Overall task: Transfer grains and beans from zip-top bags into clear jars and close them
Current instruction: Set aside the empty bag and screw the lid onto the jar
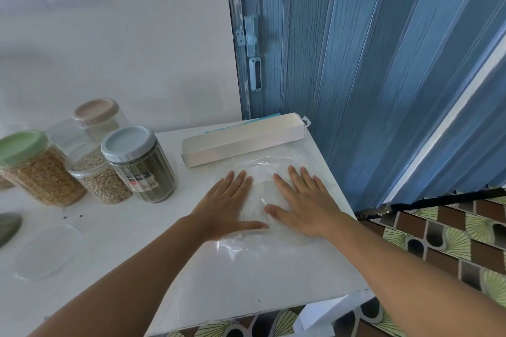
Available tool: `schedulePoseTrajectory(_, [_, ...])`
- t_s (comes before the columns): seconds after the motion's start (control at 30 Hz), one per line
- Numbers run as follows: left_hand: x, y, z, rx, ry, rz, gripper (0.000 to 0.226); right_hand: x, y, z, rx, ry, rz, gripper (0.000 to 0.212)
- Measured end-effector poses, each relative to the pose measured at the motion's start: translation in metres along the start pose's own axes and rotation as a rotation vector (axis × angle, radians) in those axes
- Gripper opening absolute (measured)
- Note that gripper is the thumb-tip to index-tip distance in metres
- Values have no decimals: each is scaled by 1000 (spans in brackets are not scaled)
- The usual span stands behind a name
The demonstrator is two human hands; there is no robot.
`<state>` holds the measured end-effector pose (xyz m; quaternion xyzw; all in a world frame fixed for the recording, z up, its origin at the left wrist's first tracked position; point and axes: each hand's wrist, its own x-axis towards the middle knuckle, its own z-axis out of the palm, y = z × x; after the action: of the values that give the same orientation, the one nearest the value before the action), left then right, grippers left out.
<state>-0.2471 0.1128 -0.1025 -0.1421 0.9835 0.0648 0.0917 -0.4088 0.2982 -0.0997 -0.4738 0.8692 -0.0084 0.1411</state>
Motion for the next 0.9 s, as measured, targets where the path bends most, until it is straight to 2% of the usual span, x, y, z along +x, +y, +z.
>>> schedulePoseTrajectory(0.2, [-6,1,-15,-197,31,-32,125,1,0,-6,7,-54,-4,92])
schedulePoseTrajectory(0.33, [-27,-1,-40,-237,277,-66,88,2,-3,-24,-5,-90,6,96])
schedulePoseTrajectory(0.43, [-54,-9,-57,-278,441,-81,68,-2,-23,-44,-26,-16,-29,95])
schedulePoseTrajectory(0.53, [-88,-25,-72,-354,550,-109,56,-12,-64,-63,28,56,-123,88])
schedulePoseTrajectory(0.67, [-148,-62,-90,-454,679,-205,54,-21,-141,-76,230,81,-284,85])
schedulePoseTrajectory(0.8, [-224,-119,-97,-375,809,-255,57,-22,-228,-78,355,65,-388,76])
schedulePoseTrajectory(0.9, [-277,-165,-100,-295,862,-306,57,-18,-297,-73,370,37,-434,77])
